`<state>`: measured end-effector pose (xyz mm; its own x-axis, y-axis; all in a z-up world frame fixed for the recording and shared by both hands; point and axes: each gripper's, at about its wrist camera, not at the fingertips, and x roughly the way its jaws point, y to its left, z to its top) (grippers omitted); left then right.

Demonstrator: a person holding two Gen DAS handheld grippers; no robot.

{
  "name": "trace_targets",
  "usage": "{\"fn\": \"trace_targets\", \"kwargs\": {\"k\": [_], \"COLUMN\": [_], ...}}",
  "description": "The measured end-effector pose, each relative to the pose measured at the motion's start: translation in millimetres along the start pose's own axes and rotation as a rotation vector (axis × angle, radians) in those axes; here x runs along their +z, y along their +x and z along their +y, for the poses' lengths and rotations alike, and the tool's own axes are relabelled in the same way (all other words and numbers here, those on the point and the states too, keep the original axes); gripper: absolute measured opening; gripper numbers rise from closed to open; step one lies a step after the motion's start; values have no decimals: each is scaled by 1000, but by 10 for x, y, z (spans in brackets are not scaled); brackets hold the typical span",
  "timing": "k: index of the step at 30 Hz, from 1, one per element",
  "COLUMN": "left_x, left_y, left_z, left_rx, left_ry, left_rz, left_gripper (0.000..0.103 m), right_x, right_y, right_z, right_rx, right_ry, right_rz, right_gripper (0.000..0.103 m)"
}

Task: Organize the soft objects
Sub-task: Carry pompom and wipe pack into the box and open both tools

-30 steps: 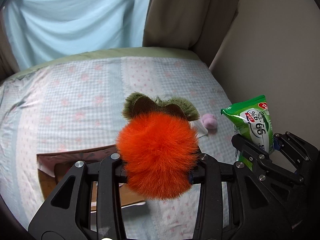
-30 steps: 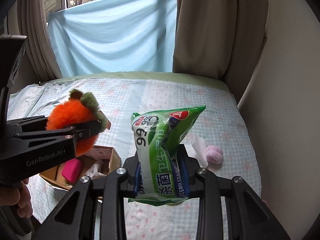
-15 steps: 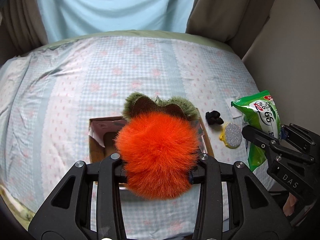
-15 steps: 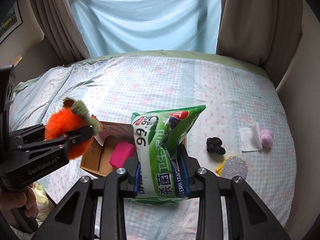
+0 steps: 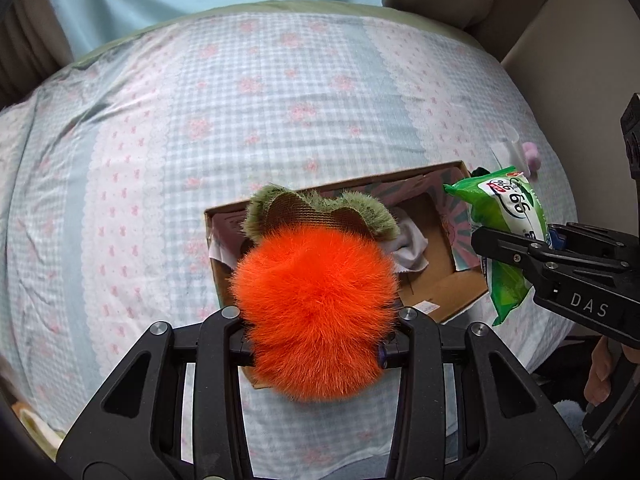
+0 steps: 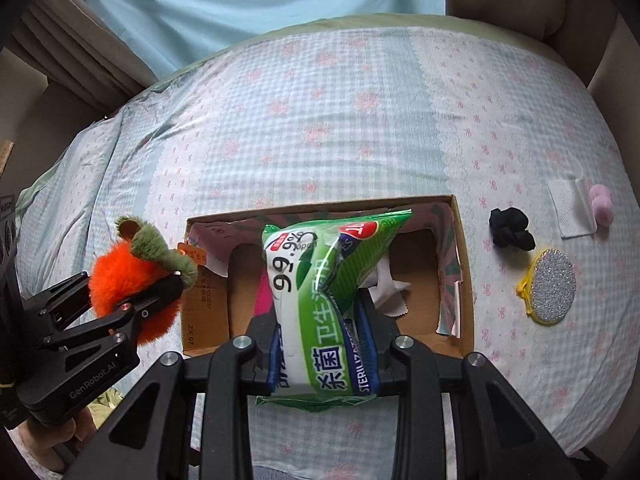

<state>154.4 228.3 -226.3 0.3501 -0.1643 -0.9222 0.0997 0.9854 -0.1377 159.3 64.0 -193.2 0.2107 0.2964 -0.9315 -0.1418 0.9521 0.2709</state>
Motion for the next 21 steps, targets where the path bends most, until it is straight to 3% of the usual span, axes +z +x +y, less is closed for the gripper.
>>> {"fn": "trace_targets", "kwargs": {"k": [7, 9, 12, 16, 21], "left_x": [47, 59, 40, -63, -117], "left_y": [586, 759, 1031, 1330, 1464], "left_z": [152, 201, 219, 140, 105], "left_rx": [-24, -36, -26, 2, 3], "left_ry": [9, -7, -7, 65, 83], "left_rz": [121, 155, 220, 312, 346], "left_gripper": [34, 34, 34, 34, 34], "right_x": [145, 181, 211, 235, 275], "right_y": [640, 830, 1064, 1210, 1215], "right_z": [-84, -158, -278, -422, -419], "right_rx": [-21, 21, 19, 15, 23], "right_ry": [60, 116, 198, 282, 289], "right_rz": [165, 217, 283, 318, 319], "right_gripper": [29, 29, 29, 29, 29]}}
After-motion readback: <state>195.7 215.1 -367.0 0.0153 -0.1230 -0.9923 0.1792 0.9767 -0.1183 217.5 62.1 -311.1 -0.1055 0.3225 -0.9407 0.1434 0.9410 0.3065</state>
